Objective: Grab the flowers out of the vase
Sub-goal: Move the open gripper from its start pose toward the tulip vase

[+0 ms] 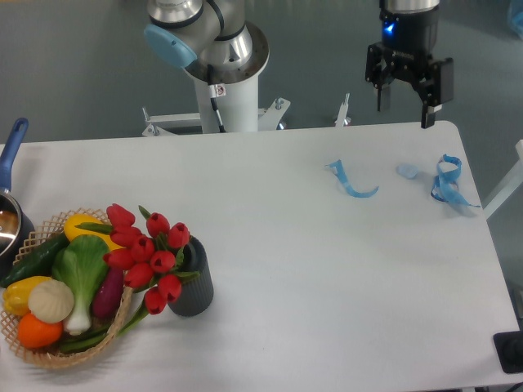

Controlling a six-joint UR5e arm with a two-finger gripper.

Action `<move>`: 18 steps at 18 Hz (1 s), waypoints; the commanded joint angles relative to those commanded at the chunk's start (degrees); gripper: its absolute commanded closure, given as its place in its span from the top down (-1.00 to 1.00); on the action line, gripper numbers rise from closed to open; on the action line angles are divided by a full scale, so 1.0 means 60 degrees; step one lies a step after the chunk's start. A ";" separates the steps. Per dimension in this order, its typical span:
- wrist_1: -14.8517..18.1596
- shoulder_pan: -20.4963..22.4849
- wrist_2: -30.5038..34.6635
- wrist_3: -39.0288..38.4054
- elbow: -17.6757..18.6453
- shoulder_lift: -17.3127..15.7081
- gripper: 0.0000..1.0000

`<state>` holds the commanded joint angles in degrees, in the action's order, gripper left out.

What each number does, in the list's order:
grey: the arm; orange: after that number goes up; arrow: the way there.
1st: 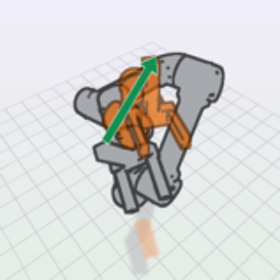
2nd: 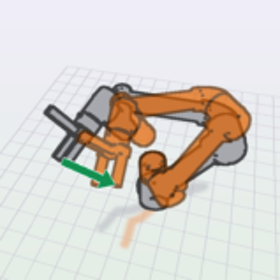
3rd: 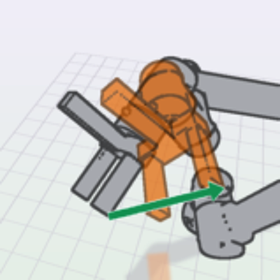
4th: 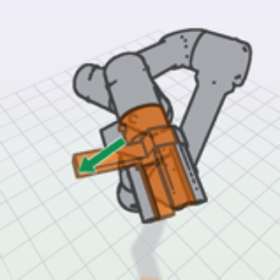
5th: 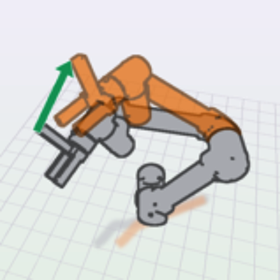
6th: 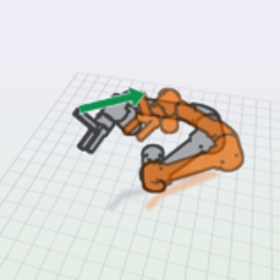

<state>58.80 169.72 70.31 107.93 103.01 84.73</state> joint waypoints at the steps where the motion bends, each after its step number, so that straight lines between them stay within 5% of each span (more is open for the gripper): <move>1: 0.0000 0.0000 -0.0015 0.0000 0.0044 0.0000 1.00; 9: 0.0000 0.0015 -0.0935 -0.0174 0.0409 -0.0015 1.00; 18: -0.0044 -0.0409 -0.1787 -0.2679 0.1055 -0.0015 1.00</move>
<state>58.54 167.26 59.59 91.86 109.34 84.64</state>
